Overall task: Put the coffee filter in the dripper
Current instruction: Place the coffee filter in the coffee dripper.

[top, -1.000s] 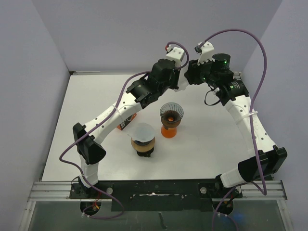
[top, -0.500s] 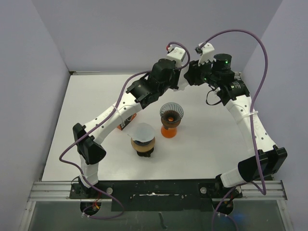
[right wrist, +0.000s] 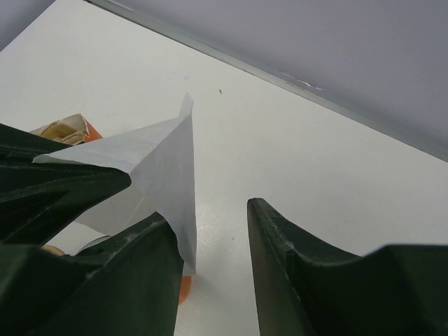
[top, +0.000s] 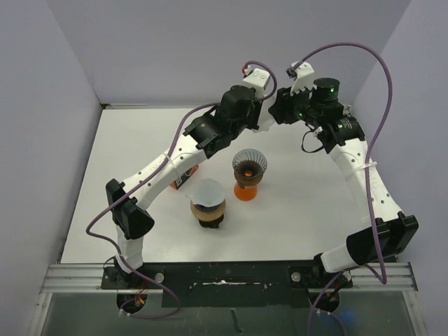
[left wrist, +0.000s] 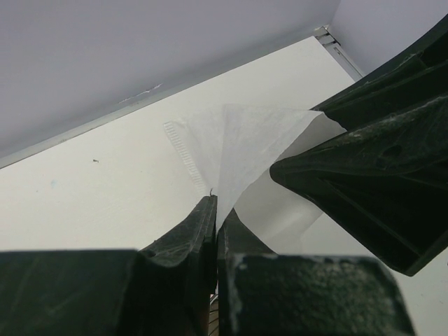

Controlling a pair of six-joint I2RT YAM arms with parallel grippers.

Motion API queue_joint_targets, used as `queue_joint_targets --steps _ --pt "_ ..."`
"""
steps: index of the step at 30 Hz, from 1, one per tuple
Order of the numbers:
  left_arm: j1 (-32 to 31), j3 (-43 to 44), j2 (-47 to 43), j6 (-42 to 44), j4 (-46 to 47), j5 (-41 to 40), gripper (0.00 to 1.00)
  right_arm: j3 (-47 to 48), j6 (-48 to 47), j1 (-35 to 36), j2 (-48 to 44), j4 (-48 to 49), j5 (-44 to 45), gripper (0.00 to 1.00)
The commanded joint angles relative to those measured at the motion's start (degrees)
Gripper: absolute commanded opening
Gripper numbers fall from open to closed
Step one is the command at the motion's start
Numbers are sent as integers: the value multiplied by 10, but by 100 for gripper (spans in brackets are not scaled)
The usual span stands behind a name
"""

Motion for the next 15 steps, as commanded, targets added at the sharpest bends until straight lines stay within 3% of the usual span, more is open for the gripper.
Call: queue_joint_targets --steps 1,15 --pt "-4 29 -17 13 25 -12 0 -3 7 -5 -27 19 -7 39" --pt "-6 22 -19 42 34 -36 0 -7 17 -8 -25 26 -53 23"
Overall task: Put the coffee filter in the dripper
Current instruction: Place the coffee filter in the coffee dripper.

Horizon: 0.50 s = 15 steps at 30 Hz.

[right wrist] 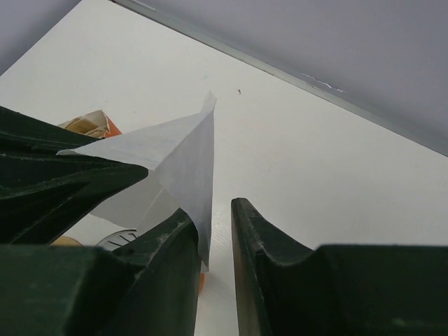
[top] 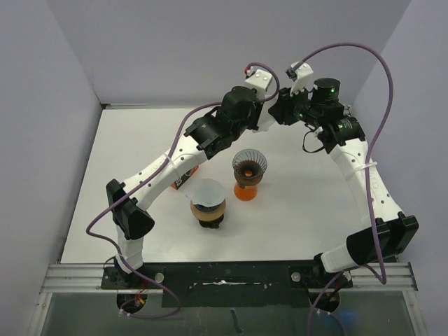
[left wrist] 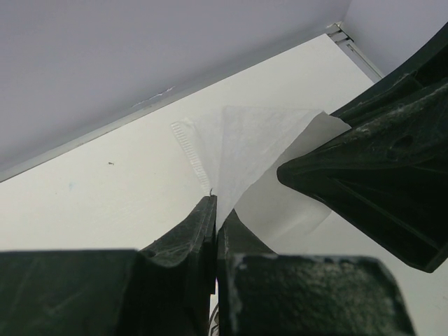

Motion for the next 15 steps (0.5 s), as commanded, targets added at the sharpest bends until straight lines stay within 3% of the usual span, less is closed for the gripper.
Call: queue_joint_targets --steps 1,15 --pt "-2 20 -19 17 34 -22 0 -4 7 -3 -23 25 -16 23" --pt "-9 13 -16 52 48 -60 0 -9 6 -8 -31 25 -10 21"
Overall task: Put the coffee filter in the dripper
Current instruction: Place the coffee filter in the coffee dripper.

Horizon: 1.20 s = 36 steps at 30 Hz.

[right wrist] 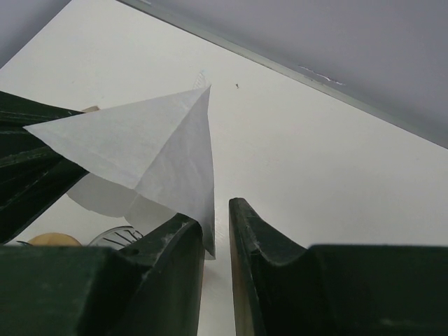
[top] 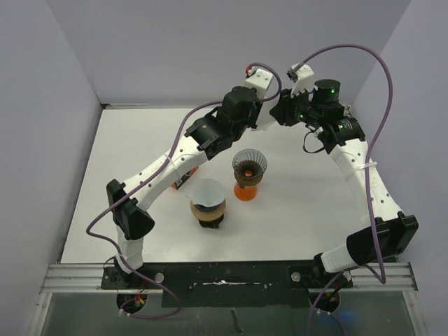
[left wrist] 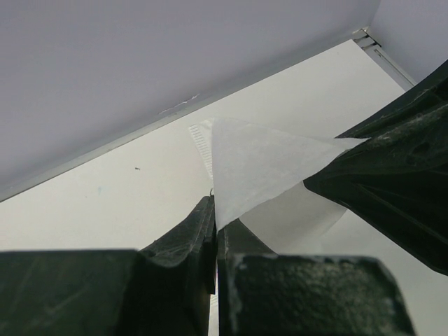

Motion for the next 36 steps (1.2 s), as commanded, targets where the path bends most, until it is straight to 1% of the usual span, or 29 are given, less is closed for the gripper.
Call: queue_joint_targets --steps 1,4,6,11,16,19,21,25,28,32,36 --pt "-5 13 -16 18 39 -20 0 0 5 -3 -31 26 -6 21" --pt "-6 13 -16 21 40 -21 0 0 6 -4 -30 26 -7 21" --pt "-6 12 -16 25 39 -20 0 2 6 -5 -30 26 -13 24" --pt "-7 7 -19 42 39 -11 0 7 6 -9 -28 28 -77 45" --pt "-7 -9 -32 71 32 4 0 7 -1 -22 -34 29 -161 62" --pt "-6 -21 -43 87 24 8 0 -2 -23 -31 -49 24 -219 75" --pt "-4 -29 -51 95 13 12 0 -12 -41 -38 -64 20 -251 80" --pt "5 -48 -73 101 -16 50 0 -30 -87 -60 -94 -5 -317 83" --pt "19 -70 -97 103 -44 110 0 -48 -121 -87 -123 -30 -357 85" --pt "48 -96 -128 115 -86 212 0 -72 -161 -130 -157 -67 -368 87" --pt "50 -105 -148 164 -143 274 0 -102 -163 -165 -182 -72 -385 88"
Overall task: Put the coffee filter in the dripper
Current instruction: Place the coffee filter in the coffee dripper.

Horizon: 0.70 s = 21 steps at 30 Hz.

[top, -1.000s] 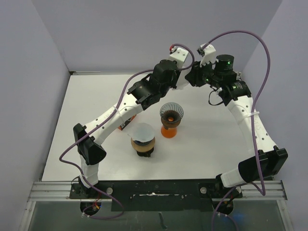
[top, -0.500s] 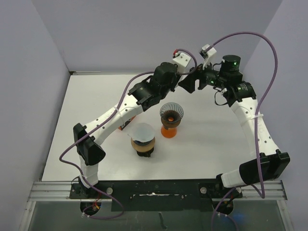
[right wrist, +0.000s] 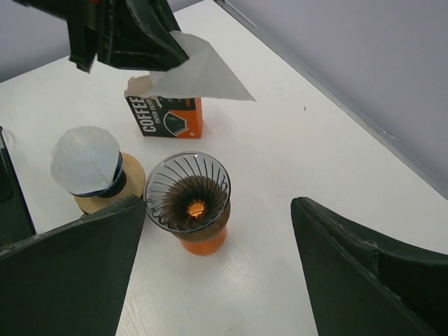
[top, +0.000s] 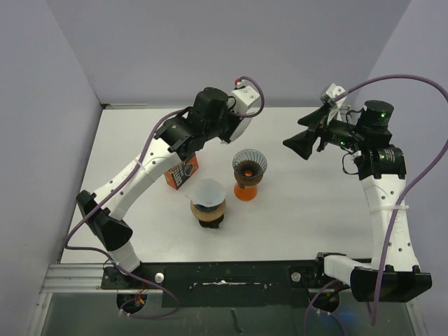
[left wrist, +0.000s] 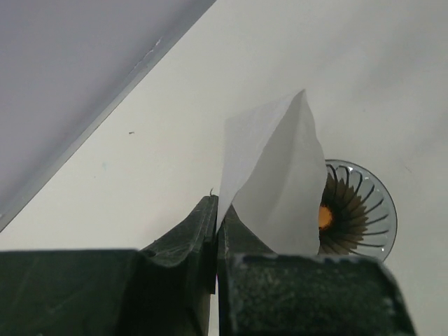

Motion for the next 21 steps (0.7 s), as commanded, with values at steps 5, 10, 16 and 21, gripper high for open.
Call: queue_joint_targets --steps 5,10,16,21 --pt "1 -3 -52 83 -115 140 0 -33 -47 -47 -29 -48 -42 88" --pt "-8 9 -31 108 -173 169 0 -71 -17 -75 -39 -18 -57 88" --pt "-16 103 51 133 -254 170 0 -122 36 -94 -55 40 -62 87" --pt "-20 230 136 144 -342 174 0 -134 48 -103 -55 43 -49 86"
